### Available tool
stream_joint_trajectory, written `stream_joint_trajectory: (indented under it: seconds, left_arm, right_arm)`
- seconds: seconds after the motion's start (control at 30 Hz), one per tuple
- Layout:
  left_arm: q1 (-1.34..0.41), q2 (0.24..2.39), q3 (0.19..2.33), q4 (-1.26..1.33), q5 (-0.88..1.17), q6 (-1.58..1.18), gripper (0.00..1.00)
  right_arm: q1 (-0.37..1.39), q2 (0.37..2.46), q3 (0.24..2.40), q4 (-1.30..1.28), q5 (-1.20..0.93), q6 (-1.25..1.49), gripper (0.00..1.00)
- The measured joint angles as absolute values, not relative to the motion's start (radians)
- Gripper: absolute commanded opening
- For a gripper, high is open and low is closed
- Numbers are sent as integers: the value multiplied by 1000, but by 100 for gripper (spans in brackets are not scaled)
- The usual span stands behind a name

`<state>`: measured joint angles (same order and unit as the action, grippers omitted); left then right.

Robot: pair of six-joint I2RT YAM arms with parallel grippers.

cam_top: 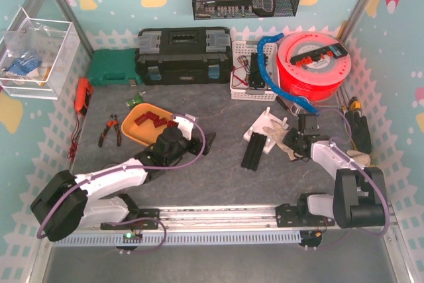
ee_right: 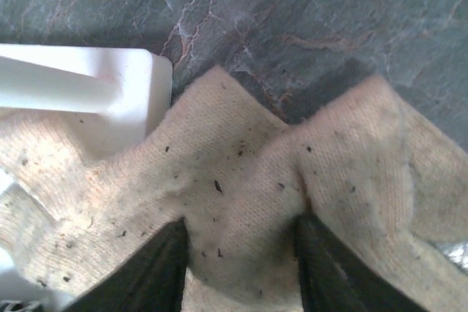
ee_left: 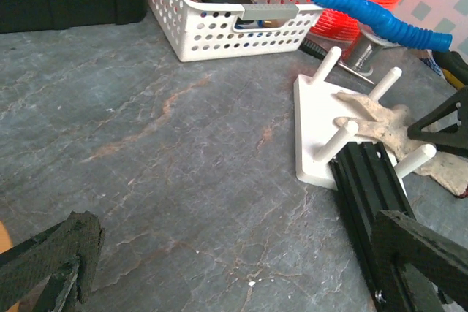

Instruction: Install the large spring

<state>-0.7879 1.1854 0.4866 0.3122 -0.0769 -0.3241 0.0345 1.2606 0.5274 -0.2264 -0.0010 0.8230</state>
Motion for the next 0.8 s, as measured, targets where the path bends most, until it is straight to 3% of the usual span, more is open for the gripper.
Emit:
stream_joint_trajectory:
  seconds: [0.13,0.23,0.27,0.8]
  left_arm:
    - [-788,1185,487,312,-93,-321,99]
    - [-788,1185,485,313,-105,-321,99]
    - [-788,1185,484,313,-110,-320,99]
    - [-788,1185,472,319,-142,-310,99]
  right_arm:
    - [35,1247,511,-219,27,832,21]
    - [35,1234,505,-221,55,846,2]
    - [35,1226,503,-223,69,851,0]
    - [-2,1089,489,-359,443,974,0]
